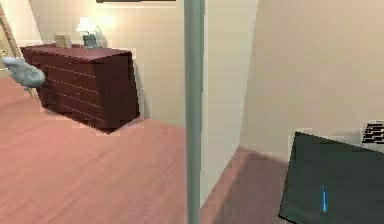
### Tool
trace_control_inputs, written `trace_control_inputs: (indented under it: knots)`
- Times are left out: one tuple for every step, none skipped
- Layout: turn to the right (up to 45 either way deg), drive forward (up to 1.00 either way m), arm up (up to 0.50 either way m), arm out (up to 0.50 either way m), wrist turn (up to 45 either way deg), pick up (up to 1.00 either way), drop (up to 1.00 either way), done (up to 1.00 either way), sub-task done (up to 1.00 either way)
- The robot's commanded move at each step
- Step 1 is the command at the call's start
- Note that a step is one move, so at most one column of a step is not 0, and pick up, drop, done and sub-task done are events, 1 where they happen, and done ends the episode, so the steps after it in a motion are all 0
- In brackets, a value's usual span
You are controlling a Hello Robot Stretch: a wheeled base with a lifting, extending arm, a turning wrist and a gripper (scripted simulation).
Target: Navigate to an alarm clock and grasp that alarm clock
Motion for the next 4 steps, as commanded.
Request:
trace_control_inputs:
  knots:
    - [45.0,0.00,0.00,0.00,0.0,0.00,0.00,0.00,0.00]
    - [45.0,0.00,0.00,0.00,0.0,0.00,0.00,0.00,0.00]
    - [45.0,0.00,0.00,0.00,0.0,0.00,0.00,0.00,0.00]
    - [18.0,0.00,0.00,0.00,0.0,0.00,0.00,0.00,0.00]
